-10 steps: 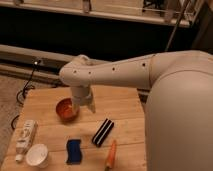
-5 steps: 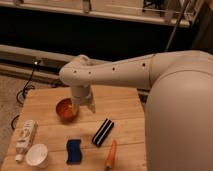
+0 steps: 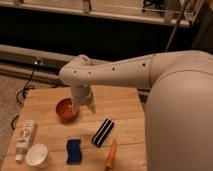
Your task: Push the ceramic bowl across the table
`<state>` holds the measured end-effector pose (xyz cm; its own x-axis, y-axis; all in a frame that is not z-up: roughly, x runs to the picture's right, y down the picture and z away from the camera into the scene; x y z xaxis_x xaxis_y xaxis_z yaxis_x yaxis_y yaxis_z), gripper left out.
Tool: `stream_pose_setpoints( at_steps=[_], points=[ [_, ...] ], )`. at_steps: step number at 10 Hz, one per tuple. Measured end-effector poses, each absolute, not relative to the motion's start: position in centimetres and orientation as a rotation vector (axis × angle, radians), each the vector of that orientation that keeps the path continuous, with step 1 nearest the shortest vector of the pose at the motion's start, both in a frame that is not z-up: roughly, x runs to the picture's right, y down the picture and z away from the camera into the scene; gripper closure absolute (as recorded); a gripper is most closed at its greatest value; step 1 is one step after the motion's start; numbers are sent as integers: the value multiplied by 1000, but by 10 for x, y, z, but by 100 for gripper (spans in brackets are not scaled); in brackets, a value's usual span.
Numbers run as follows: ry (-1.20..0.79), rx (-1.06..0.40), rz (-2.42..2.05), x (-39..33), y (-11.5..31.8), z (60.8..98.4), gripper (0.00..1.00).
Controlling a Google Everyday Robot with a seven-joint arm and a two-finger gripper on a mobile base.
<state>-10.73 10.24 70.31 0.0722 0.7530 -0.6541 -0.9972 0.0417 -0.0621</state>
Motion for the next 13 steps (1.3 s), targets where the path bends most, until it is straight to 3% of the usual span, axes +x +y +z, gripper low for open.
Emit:
stream_pose_setpoints(
  at_steps=[2, 7, 13],
  points=[
    [514, -591, 1435, -108, 100, 705, 35],
    [312, -518, 1359, -127, 28, 777, 35],
    [304, -534, 1197, -202, -10, 839, 35]
  ],
)
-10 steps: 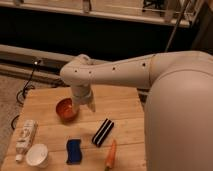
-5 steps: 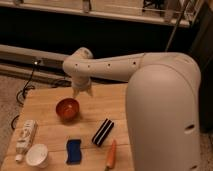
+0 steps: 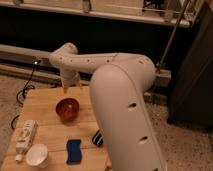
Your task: Push the ceramic bowl across the table
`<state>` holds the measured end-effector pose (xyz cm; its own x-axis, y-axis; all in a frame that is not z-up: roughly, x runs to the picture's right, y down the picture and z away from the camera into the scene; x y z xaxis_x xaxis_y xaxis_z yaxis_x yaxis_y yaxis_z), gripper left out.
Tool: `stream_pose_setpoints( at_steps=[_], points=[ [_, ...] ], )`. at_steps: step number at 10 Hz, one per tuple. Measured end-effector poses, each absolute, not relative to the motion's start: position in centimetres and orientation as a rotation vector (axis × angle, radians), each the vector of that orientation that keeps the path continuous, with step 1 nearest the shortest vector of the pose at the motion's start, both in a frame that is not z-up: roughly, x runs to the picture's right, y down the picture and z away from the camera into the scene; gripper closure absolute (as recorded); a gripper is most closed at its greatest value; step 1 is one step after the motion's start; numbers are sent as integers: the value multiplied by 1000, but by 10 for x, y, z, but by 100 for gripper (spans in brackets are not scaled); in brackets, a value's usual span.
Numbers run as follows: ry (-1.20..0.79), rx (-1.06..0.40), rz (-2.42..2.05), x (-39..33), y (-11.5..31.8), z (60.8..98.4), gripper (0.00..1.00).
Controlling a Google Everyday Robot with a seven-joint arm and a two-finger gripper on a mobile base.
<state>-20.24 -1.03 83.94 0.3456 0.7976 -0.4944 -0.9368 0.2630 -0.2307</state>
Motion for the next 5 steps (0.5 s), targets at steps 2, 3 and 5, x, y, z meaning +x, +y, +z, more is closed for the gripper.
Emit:
stream_pose_setpoints(
  at_steps=[2, 3, 5],
  points=[
    [289, -551, 1159, -230, -18, 862, 35],
    [282, -563, 1147, -240, -20, 873, 35],
    [281, -595, 1117, -259, -14, 891, 35]
  ],
)
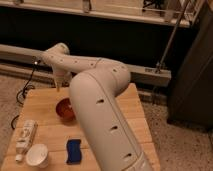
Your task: Push the ceramic bowl across the table
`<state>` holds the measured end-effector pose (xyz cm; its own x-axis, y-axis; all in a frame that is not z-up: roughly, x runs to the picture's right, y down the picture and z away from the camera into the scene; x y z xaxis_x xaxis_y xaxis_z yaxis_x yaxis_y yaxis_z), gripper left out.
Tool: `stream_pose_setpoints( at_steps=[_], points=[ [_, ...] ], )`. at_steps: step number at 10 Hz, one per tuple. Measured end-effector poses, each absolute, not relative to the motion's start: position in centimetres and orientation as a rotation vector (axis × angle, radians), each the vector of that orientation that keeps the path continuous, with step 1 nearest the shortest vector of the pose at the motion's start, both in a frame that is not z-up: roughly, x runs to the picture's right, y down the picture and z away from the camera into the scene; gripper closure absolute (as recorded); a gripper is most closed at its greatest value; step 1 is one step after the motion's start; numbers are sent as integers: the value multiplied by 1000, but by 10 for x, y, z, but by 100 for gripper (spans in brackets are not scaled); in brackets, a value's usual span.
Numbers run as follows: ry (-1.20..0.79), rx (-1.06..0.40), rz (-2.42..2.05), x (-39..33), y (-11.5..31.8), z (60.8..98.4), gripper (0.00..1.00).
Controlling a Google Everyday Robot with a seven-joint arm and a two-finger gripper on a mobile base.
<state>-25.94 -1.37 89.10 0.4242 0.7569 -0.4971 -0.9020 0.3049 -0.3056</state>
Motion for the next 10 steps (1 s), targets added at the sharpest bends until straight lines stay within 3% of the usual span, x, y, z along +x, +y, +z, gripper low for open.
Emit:
stream_pose_setpoints(
  at_steps=[5, 10],
  points=[
    [355, -664, 1088, -263, 24, 912, 35],
    [433, -715, 1093, -246, 67, 894, 35]
  ],
)
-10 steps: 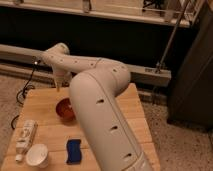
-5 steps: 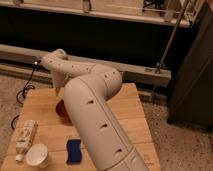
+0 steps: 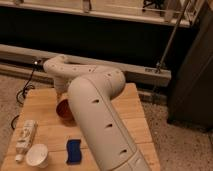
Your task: Push the ceramic bowl across the table
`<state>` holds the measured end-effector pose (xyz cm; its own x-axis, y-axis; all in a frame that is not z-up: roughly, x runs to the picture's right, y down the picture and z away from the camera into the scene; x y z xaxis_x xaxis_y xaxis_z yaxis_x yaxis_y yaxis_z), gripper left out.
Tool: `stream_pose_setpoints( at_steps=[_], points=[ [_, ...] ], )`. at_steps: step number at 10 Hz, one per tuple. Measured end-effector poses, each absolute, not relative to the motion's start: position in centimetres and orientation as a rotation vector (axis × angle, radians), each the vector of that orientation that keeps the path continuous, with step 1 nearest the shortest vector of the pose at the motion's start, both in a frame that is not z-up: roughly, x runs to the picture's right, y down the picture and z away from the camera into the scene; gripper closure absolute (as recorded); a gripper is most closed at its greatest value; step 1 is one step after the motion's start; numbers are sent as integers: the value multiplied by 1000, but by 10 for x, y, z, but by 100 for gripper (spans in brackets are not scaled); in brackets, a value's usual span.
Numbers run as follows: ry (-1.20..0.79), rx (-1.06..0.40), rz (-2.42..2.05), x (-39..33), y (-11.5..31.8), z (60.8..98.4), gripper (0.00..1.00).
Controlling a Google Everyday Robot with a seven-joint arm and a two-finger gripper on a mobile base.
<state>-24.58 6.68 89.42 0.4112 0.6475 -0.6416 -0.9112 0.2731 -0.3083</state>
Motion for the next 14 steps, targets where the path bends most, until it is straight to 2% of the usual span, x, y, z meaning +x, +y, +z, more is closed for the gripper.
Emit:
stream_pose_setpoints(
  at_steps=[3, 8, 12, 14],
  points=[
    [465, -725, 1075, -225, 96, 863, 35],
    [530, -769, 1072, -182, 167, 790, 35],
    [592, -826, 1095, -151, 217, 759, 35],
    [612, -835, 1126, -139, 226, 753, 35]
  ],
)
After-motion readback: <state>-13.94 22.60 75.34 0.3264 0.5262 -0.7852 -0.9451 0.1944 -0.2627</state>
